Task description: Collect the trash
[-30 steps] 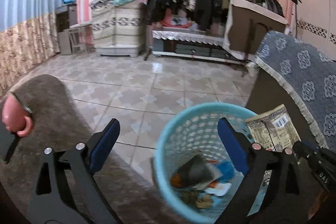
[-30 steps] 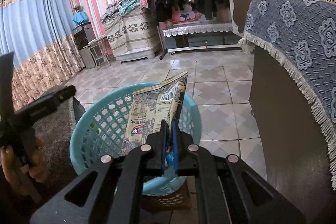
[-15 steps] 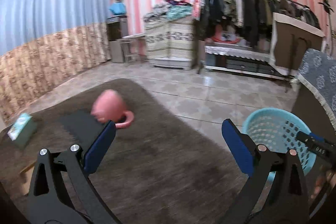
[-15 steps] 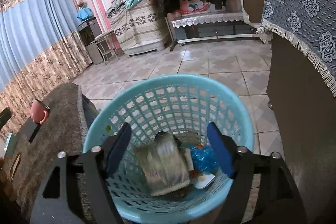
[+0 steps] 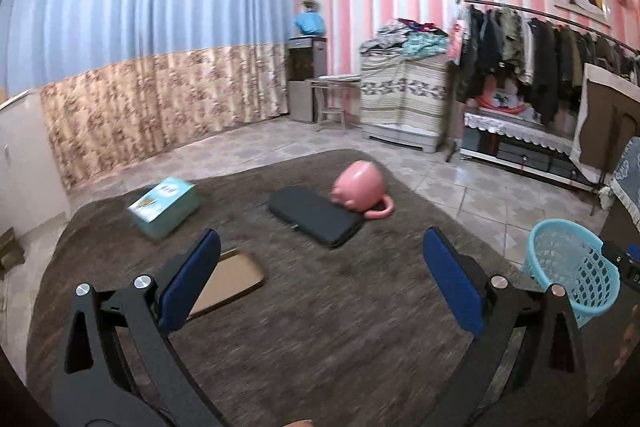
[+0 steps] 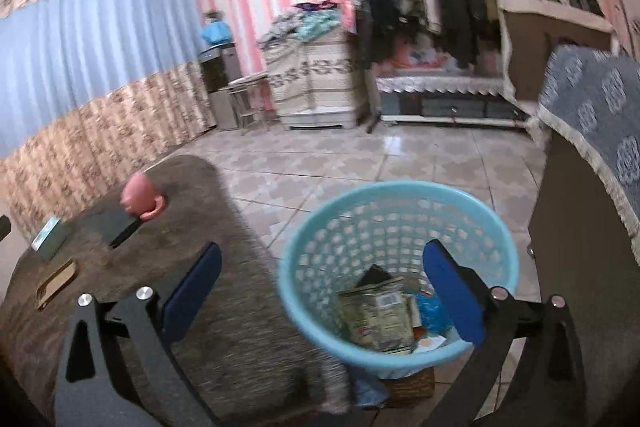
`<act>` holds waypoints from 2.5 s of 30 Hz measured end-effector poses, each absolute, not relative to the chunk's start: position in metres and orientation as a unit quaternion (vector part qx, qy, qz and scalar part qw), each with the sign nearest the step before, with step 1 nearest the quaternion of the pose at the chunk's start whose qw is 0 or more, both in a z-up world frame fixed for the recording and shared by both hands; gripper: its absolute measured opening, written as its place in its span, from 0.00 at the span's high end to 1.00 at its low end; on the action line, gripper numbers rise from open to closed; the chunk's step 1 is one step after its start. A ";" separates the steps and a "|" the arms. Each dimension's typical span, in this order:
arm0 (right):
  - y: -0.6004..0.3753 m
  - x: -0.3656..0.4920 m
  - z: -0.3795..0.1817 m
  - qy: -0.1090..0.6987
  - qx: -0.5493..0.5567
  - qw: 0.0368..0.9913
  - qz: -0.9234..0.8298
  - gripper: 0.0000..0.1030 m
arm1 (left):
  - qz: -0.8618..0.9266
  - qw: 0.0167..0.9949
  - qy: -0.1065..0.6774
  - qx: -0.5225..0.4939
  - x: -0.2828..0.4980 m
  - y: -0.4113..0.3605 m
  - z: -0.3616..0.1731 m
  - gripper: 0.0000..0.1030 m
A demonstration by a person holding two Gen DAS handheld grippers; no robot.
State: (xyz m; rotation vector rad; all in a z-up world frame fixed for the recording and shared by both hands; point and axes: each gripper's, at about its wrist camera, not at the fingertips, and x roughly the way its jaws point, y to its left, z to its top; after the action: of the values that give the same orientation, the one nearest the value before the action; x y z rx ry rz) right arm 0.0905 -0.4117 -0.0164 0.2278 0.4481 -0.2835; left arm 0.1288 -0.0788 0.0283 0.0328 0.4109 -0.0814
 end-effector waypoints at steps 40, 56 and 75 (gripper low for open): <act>-0.259 0.008 0.008 0.194 -0.003 0.981 -0.022 0.04 | -0.063 0.980 0.186 0.005 0.002 -0.057 -0.005 0.05; -0.262 0.007 0.005 0.194 0.014 0.981 -0.014 0.04 | -0.067 0.981 0.185 0.005 0.000 -0.060 -0.006 0.05; -0.262 0.007 0.004 0.193 0.013 0.981 -0.015 0.04 | -0.065 0.981 0.182 0.001 -0.002 -0.058 0.000 0.05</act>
State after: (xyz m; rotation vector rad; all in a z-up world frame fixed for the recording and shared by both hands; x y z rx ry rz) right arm 0.0066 -0.2618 0.0043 0.0269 0.3882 -0.0293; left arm -0.0016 -0.0585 -0.0003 0.0023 0.3654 -0.1316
